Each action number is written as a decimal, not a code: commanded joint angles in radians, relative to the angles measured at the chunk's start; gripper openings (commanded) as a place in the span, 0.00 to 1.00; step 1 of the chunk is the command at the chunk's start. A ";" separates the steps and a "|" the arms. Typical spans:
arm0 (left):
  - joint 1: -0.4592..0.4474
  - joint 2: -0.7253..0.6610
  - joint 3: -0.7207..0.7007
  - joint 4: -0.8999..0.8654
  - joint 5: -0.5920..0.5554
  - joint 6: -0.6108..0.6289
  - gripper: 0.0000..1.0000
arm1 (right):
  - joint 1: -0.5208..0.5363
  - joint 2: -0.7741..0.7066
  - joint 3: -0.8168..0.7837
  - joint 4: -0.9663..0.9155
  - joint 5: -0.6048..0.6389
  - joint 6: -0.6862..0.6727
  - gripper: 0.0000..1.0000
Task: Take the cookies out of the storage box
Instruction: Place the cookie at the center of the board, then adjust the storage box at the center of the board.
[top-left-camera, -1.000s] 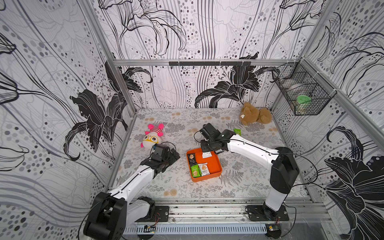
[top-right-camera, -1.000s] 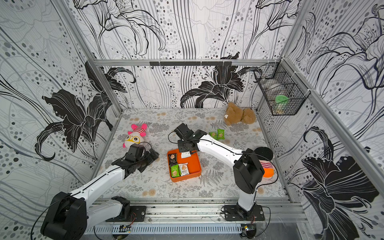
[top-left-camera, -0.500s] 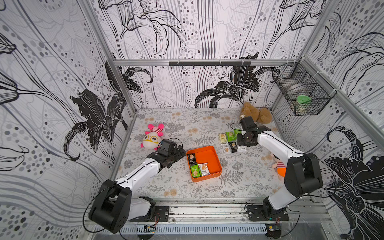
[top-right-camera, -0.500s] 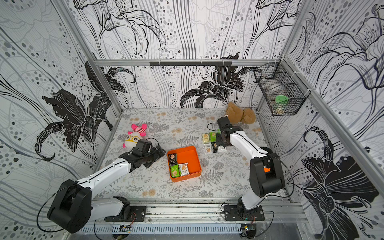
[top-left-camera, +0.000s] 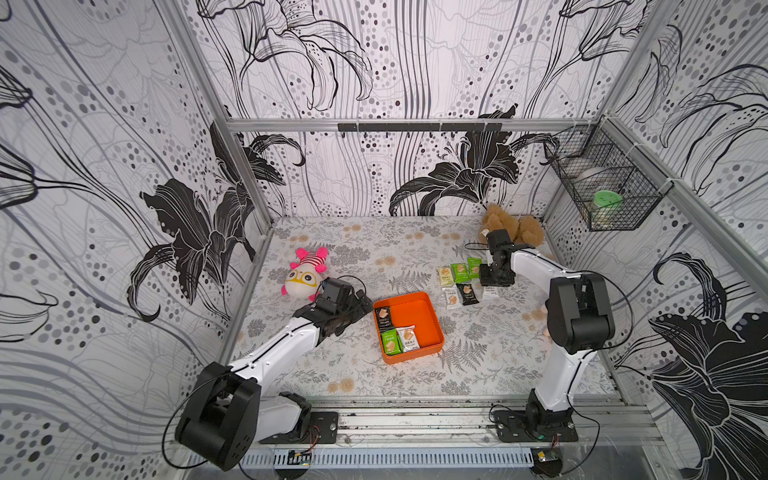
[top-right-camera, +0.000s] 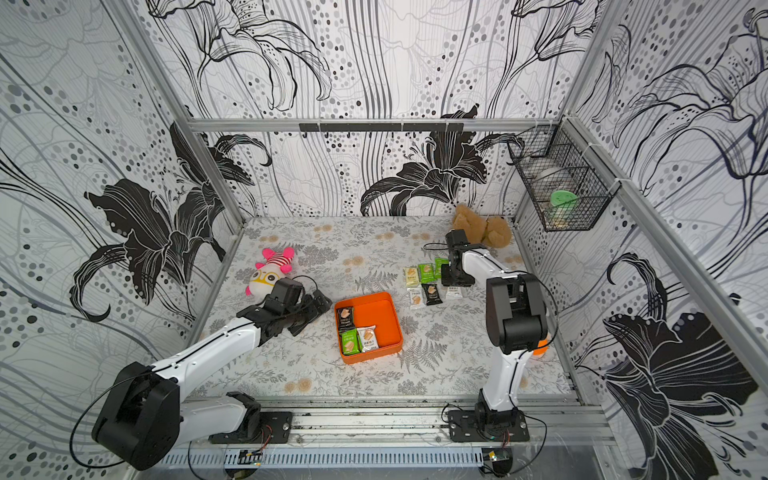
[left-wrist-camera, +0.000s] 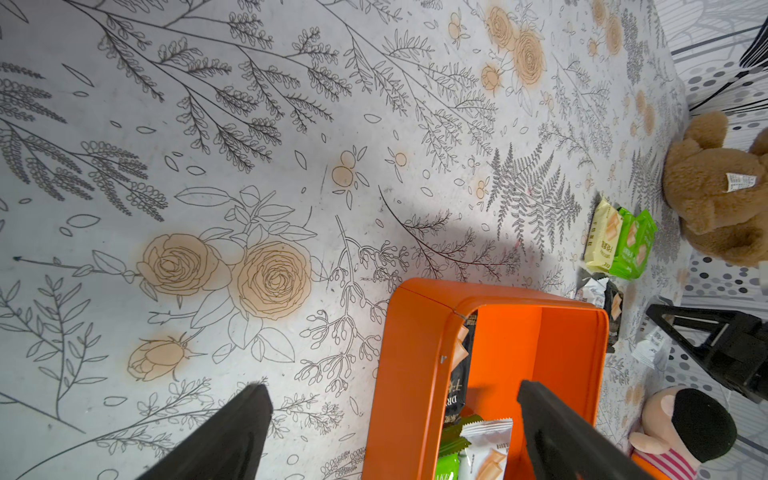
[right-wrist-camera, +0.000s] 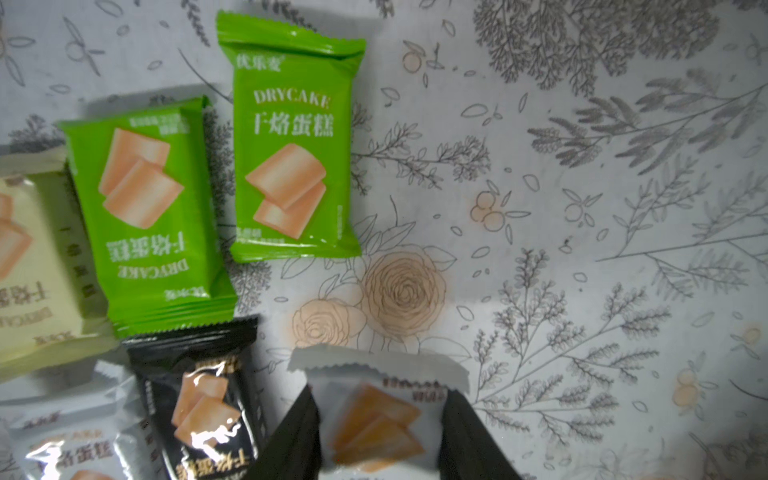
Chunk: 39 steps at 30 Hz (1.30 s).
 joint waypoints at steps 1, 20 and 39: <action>-0.015 -0.045 -0.026 0.034 -0.036 -0.028 0.99 | -0.003 0.039 0.026 0.005 -0.044 -0.027 0.41; -0.027 -0.162 -0.144 0.019 -0.124 -0.137 0.26 | 0.002 -0.164 -0.051 -0.048 -0.103 0.073 0.64; -0.123 0.111 -0.022 0.049 -0.121 -0.146 0.00 | 0.419 -0.410 -0.428 0.029 -0.181 0.353 0.56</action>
